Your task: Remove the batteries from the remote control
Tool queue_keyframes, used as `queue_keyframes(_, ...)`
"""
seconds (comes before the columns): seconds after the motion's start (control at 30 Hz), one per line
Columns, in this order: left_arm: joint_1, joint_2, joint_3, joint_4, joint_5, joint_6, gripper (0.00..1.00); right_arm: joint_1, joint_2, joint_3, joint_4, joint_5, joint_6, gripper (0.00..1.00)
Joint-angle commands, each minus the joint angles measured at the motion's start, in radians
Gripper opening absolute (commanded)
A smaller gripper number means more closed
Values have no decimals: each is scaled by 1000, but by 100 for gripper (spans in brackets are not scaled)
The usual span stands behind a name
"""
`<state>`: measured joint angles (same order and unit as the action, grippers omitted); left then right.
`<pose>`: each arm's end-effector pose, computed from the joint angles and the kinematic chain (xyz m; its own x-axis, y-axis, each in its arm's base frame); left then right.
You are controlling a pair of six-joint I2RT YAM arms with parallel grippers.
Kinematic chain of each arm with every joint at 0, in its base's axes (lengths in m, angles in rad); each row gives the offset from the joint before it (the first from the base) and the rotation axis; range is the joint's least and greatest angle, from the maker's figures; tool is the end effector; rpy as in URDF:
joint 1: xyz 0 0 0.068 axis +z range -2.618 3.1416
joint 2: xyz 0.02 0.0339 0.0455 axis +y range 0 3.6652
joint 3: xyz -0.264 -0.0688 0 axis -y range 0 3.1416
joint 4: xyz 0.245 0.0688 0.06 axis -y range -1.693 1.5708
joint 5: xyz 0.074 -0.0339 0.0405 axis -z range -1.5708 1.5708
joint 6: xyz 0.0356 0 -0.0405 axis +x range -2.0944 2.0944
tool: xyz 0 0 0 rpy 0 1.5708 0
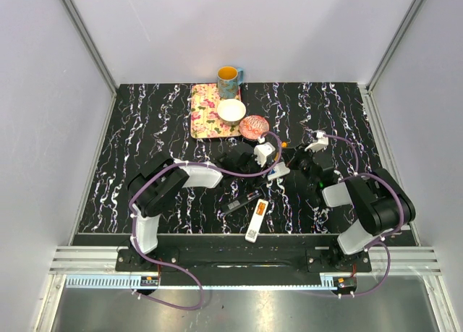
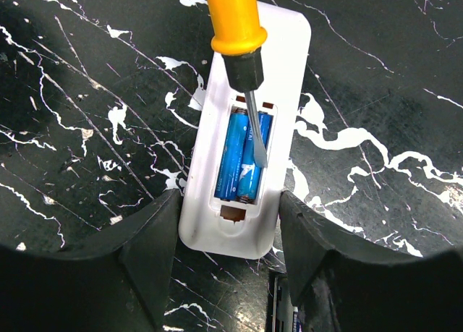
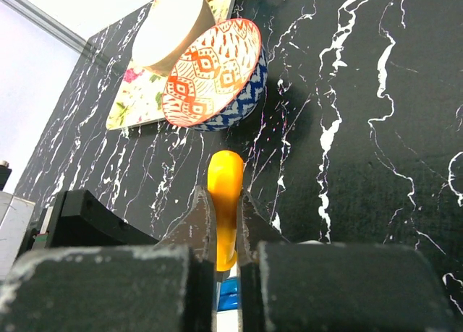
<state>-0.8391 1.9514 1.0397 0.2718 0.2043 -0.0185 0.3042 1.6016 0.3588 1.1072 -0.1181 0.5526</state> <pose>0.2638 -0.3046 0.1367 -0.4144 0.4343 -0.7998 0.8298 0.5413 -0.1360 0.2585 0.0855 0.1500 -0.3244 0.4445 -0.8350 -0.2803 0.7979 0.5336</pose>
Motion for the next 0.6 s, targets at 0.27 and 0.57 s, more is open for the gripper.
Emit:
queue_keyframes(0.27,-34,66,-1,-103,47,-11,37,0,-121,20,-150,143,-132,0)
queue_keyframes(0.57,-35,73,-1,-105,53,-11,37,0,-115,55,-164,176,-148,0)
